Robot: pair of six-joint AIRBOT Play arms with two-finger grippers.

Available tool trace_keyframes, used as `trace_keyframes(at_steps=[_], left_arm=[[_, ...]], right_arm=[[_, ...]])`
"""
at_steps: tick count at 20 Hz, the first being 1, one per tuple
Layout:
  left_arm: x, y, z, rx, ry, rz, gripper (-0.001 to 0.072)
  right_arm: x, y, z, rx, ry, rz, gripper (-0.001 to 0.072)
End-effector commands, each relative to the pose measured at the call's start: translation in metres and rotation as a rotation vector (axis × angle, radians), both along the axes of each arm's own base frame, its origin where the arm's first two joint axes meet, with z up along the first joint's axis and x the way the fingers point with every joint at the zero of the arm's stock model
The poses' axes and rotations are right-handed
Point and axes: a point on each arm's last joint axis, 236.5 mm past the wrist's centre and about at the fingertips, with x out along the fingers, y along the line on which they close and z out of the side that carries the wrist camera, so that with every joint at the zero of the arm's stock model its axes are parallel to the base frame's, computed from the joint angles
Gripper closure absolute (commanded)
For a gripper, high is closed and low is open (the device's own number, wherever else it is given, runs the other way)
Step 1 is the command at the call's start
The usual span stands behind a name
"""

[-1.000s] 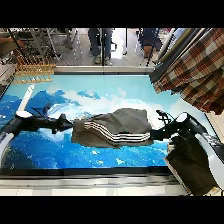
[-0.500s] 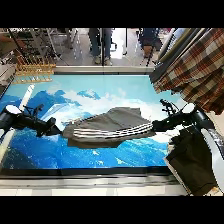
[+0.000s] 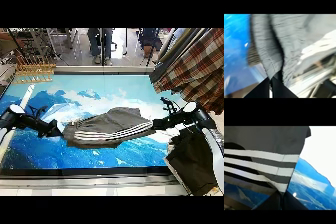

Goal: Fold the clothes and pants, and hang the long-sleeved shirts on hangers.

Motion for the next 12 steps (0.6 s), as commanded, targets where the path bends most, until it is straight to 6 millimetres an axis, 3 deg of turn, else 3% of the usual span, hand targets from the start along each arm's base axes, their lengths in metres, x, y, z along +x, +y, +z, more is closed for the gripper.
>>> trace_keyframes(at_steps=[1, 4, 6, 7, 9, 10, 12], left_arm=[[0.042, -0.018, 0.099, -0.191, -0.327, 0.028, 0.07], [0.06, -0.018, 0.247, -0.441, -0.702, 0.084, 0.0701], [0.044, -0.008, 0.354, -0.66, -0.941, 0.123, 0.07], [0.024, 0.001, 0.408, -0.793, -1.058, 0.138, 0.07], [-0.03, 0.02, 0.495, -1.03, -1.291, 0.137, 0.07], [-0.065, 0.03, 0.532, -1.137, -1.405, 0.128, 0.07], [-0.128, 0.041, 0.581, -1.29, -1.559, 0.094, 0.07]], right_arm=[[0.023, 0.011, 0.061, 0.042, -0.184, 0.014, 0.0699], [0.039, 0.002, 0.176, -0.035, -0.48, 0.02, 0.0699], [0.027, -0.003, 0.272, -0.11, -0.718, 0.021, 0.0699], [0.011, 0.0, 0.324, -0.136, -0.844, 0.023, 0.0699], [-0.038, 0.008, 0.415, -0.177, -1.079, 0.025, 0.0699], [-0.069, 0.013, 0.454, -0.199, -1.19, 0.024, 0.0699], [-0.129, 0.02, 0.514, -0.244, -1.384, 0.005, 0.0699]])
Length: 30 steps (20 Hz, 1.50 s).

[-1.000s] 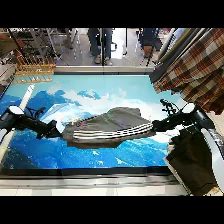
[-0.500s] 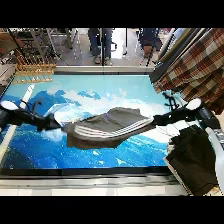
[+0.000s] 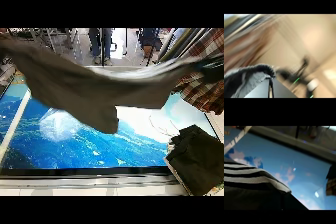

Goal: Fold the clothes and pants, and hang the long-sleeved shirts on hangers.

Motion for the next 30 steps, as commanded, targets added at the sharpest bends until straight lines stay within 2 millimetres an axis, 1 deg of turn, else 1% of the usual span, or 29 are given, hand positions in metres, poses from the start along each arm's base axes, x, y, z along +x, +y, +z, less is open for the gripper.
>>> trace_keyframes(at_steps=[1, 2, 3, 4, 5, 6, 7, 8, 9, 10, 11, 12, 13, 14, 15, 16, 17, 19, 20, 21, 22, 23, 24, 25, 26, 27, 28, 29, 30], left_arm=[[-0.127, 0.031, 0.114, -0.306, -0.406, -0.072, 0.0699], [-0.146, 0.027, 0.122, -0.31, -0.444, -0.081, 0.0699], [-0.161, 0.019, 0.127, -0.295, -0.468, -0.084, 0.0698], [-0.171, 0.01, 0.129, -0.277, -0.484, -0.082, 0.0699], [-0.177, 0.003, 0.131, -0.26, -0.489, -0.075, 0.0698], [-0.173, -0.002, 0.13, -0.235, -0.474, -0.045, 0.0699], [-0.16, -0.007, 0.127, -0.2, -0.441, 0.007, 0.0699], [-0.141, -0.009, 0.12, -0.157, -0.397, 0.065, 0.0698], [-0.112, -0.011, 0.104, -0.079, -0.331, 0.147, 0.0698], [-0.082, -0.013, 0.081, 0.023, -0.26, 0.22, 0.0698], [-0.049, -0.016, 0.048, 0.132, -0.157, 0.263, 0.0698], [-0.023, -0.021, 0.012, 0.211, -0.045, 0.269, 0.0698], [0.003, -0.029, -0.031, 0.29, 0.056, 0.257, 0.0698], [0.025, -0.037, -0.072, 0.342, 0.152, 0.244, 0.0698], [0.05, -0.045, -0.118, 0.379, 0.253, 0.239, 0.0698], [0.075, -0.048, -0.162, 0.409, 0.338, 0.263, 0.0698], [0.103, -0.048, -0.212, 0.443, 0.43, 0.31, 0.0698], [0.154, -0.033, -0.307, 0.495, 0.607, 0.448, 0.0698], [0.176, -0.026, -0.345, 0.496, 0.679, 0.504, 0.0698], [0.196, -0.02, -0.378, 0.466, 0.753, 0.546, 0.0698], [0.21, -0.021, -0.402, 0.409, 0.821, 0.554, 0.0698], [0.222, -0.025, -0.422, 0.362, 0.877, 0.541, 0.0698], [0.231, -0.029, -0.435, 0.33, 0.909, 0.527, 0.0698], [0.241, -0.032, -0.443, 0.306, 0.927, 0.519, 0.0698], [0.249, -0.032, -0.445, 0.293, 0.927, 0.517, 0.0698], [0.255, -0.032, -0.442, 0.29, 0.917, 0.519, 0.0698], [0.259, -0.027, -0.434, 0.279, 0.904, 0.527, 0.0698], [0.262, -0.022, -0.425, 0.258, 0.9, 0.529, 0.0698], [0.263, -0.016, -0.416, 0.231, 0.903, 0.529, 0.0698]], right_arm=[[-0.115, 0.012, 0.121, -0.054, -0.397, -0.04, 0.0699], [-0.14, 0.014, 0.142, -0.046, -0.487, -0.053, 0.0699], [-0.16, 0.015, 0.157, -0.037, -0.556, -0.062, 0.0699], [-0.175, 0.016, 0.167, -0.03, -0.605, -0.068, 0.0699], [-0.178, 0.016, 0.171, -0.025, -0.624, -0.071, 0.0699], [-0.175, 0.015, 0.172, -0.024, -0.623, -0.074, 0.0699], [-0.163, 0.013, 0.168, -0.021, -0.601, -0.075, 0.0699], [-0.146, 0.011, 0.162, -0.014, -0.567, -0.073, 0.0699], [-0.123, 0.009, 0.151, -0.005, -0.513, -0.066, 0.0699], [-0.096, 0.008, 0.134, 0.004, -0.442, -0.053, 0.0699], [-0.067, 0.008, 0.111, 0.018, -0.353, -0.031, 0.0699], [-0.034, 0.011, 0.076, 0.04, -0.229, 0.006, 0.0699], [-0.004, 0.015, 0.035, 0.063, -0.092, 0.048, 0.0699], [0.027, 0.021, -0.014, 0.083, 0.057, 0.084, 0.0699], [0.055, 0.026, -0.063, 0.089, 0.181, 0.103, 0.0699], [0.084, 0.029, -0.119, 0.079, 0.299, 0.104, 0.0699], [0.109, 0.027, -0.172, 0.057, 0.39, 0.083, 0.0699], [0.159, 0.01, -0.274, 0.038, 0.513, -0.017, 0.0699], [0.179, 0.0, -0.312, 0.057, 0.548, -0.073, 0.0699], [0.197, -0.009, -0.342, 0.07, 0.57, -0.114, 0.0699], [0.212, -0.016, -0.367, 0.082, 0.577, -0.145, 0.0699], [0.222, -0.019, -0.384, 0.086, 0.577, -0.165, 0.0699], [0.227, -0.021, -0.392, 0.091, 0.576, -0.176, 0.0699], [0.227, -0.02, -0.393, 0.098, 0.578, -0.174, 0.0699], [0.224, -0.014, -0.389, 0.12, 0.588, -0.161, 0.0699], [0.216, -0.008, -0.381, 0.129, 0.608, -0.133, 0.0699], [0.206, -0.001, -0.372, 0.126, 0.636, -0.099, 0.0699], [0.192, 0.006, -0.36, 0.118, 0.671, -0.057, 0.0699], [0.174, 0.015, -0.345, 0.114, 0.709, -0.005, 0.0699]])
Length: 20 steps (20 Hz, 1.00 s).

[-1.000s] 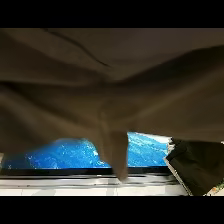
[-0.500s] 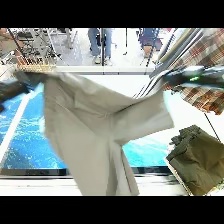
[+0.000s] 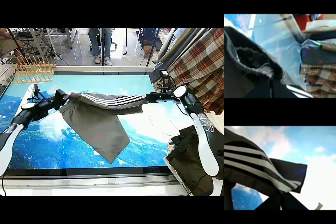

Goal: Fold the clothes and pants, and hang the long-sleeved shirts on hangers.

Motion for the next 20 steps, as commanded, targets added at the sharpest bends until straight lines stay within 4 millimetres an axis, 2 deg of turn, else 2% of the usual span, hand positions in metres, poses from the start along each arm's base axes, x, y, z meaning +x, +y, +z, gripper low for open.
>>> trace_keyframes(at_steps=[1, 4, 6, 8, 12, 13, 14, 15, 16, 17, 18, 20], left_arm=[[0.014, 0.019, 0.011, -0.067, -0.001, 0.048, 0.0698], [0.002, 0.036, 0.021, -0.166, 0.034, 0.007, 0.0698], [-0.017, 0.048, 0.011, -0.19, 0.116, -0.047, 0.0698], [-0.038, 0.064, -0.004, -0.172, 0.197, -0.095, 0.0698], [-0.069, 0.113, -0.039, -0.093, 0.345, -0.072, 0.0698], [-0.074, 0.123, -0.047, -0.064, 0.369, -0.061, 0.0697], [-0.078, 0.131, -0.054, -0.028, 0.387, -0.059, 0.0694], [-0.081, 0.136, -0.058, -0.01, 0.396, -0.055, 0.0632], [-0.081, 0.139, -0.058, -0.007, 0.398, -0.05, 0.0473], [-0.08, 0.142, -0.056, -0.017, 0.392, -0.04, 0.0385], [-0.081, 0.143, -0.051, -0.049, 0.384, -0.04, 0.0385], [-0.081, 0.135, -0.026, -0.117, 0.295, -0.102, 0.0386]], right_arm=[[-0.051, 0.027, 0.031, 0.054, 0.113, 0.135, 0.0699], [-0.123, 0.068, 0.073, 0.155, 0.219, 0.318, 0.0699], [-0.171, 0.099, 0.073, 0.163, 0.322, 0.446, 0.0699], [-0.216, 0.139, 0.048, 0.159, 0.439, 0.557, 0.0699], [-0.324, 0.219, -0.037, 0.123, 0.686, 0.75, 0.0699], [-0.345, 0.233, -0.06, 0.105, 0.712, 0.753, 0.0698], [-0.359, 0.242, -0.079, 0.091, 0.722, 0.736, 0.0698], [-0.367, 0.248, -0.093, 0.073, 0.711, 0.734, 0.0613], [-0.368, 0.248, -0.095, 0.071, 0.708, 0.731, 0.0361], [-0.361, 0.244, -0.093, 0.074, 0.696, 0.71, 0.0195], [-0.343, 0.23, -0.092, 0.068, 0.683, 0.632, 0.021], [-0.295, 0.188, -0.09, 0.113, 0.642, 0.347, 0.0207]])
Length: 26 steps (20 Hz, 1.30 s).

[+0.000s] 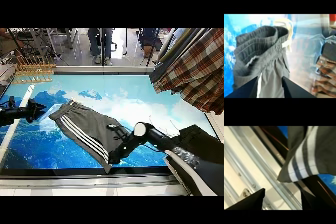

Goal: Fold the clothes and pants, and hang the long-sleeved shirts on hangers.

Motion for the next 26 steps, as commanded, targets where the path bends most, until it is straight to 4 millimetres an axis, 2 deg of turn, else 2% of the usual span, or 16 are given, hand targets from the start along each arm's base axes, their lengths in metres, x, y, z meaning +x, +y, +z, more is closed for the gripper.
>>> trace_keyframes(at_steps=[1, 2, 3, 5, 8, 9, 10, 12, 14, 15, 16, 17, 19, 21, 24, 26], left_arm=[[-0.005, -0.003, 0.034, -0.085, -0.119, -0.065, 0.0389], [-0.006, -0.004, 0.053, -0.096, -0.188, -0.083, 0.0391], [-0.007, -0.006, 0.07, -0.076, -0.251, -0.11, 0.0448], [-0.014, -0.016, 0.102, 0.033, -0.368, -0.18, 0.0484], [-0.025, -0.039, 0.15, 0.18, -0.539, -0.272, 0.049], [-0.028, -0.048, 0.162, 0.206, -0.573, -0.292, 0.0525], [-0.031, -0.058, 0.171, 0.223, -0.602, -0.316, 0.0599], [-0.037, -0.082, 0.177, 0.235, -0.617, -0.374, 0.0598], [-0.044, -0.113, 0.164, 0.274, -0.616, -0.488, 0.0598], [-0.049, -0.128, 0.151, 0.317, -0.604, -0.557, 0.0598], [-0.053, -0.142, 0.14, 0.357, -0.585, -0.613, 0.0598], [-0.058, -0.155, 0.126, 0.406, -0.561, -0.679, 0.0603], [-0.064, -0.17, 0.098, 0.537, -0.513, -0.785, 0.0649], [-0.059, -0.181, 0.072, 0.62, -0.455, -0.815, 0.0696], [-0.058, -0.216, 0.033, 0.578, -0.396, -0.875, 0.0696], [-0.065, -0.243, -0.005, 0.546, -0.343, -0.949, 0.0696]], right_arm=[[0.041, -0.052, -0.01, -0.044, 0.012, -0.37, 0.0162], [0.036, -0.063, -0.016, -0.017, 0.08, -0.46, 0.0113], [0.029, -0.066, -0.025, 0.026, 0.151, -0.547, 0.0109], [0.025, -0.054, -0.045, 0.128, 0.221, -0.691, 0.0109], [0.038, -0.044, -0.07, 0.172, 0.182, -0.867, 0.0109], [0.041, -0.039, -0.075, 0.167, 0.17, -0.883, 0.0108], [0.047, -0.03, -0.078, 0.185, 0.157, -0.898, 0.0074], [0.062, -0.01, -0.083, 0.223, 0.14, -0.933, 0.0075], [0.079, 0.026, -0.081, 0.288, 0.143, -0.912, 0.0092], [0.091, 0.04, -0.079, 0.306, 0.129, -0.905, 0.023], [0.11, 0.044, -0.077, 0.301, 0.079, -0.917, 0.0694], [0.126, 0.039, -0.074, 0.286, 0.022, -0.939, 0.0699], [0.137, 0.015, -0.07, 0.23, -0.058, -0.93, 0.07], [0.126, -0.03, -0.075, 0.083, -0.115, -0.857, 0.07], [0.1, -0.144, -0.081, -0.275, -0.184, -0.756, 0.0701], [0.084, -0.217, -0.068, -0.455, -0.212, -0.713, 0.0702]])
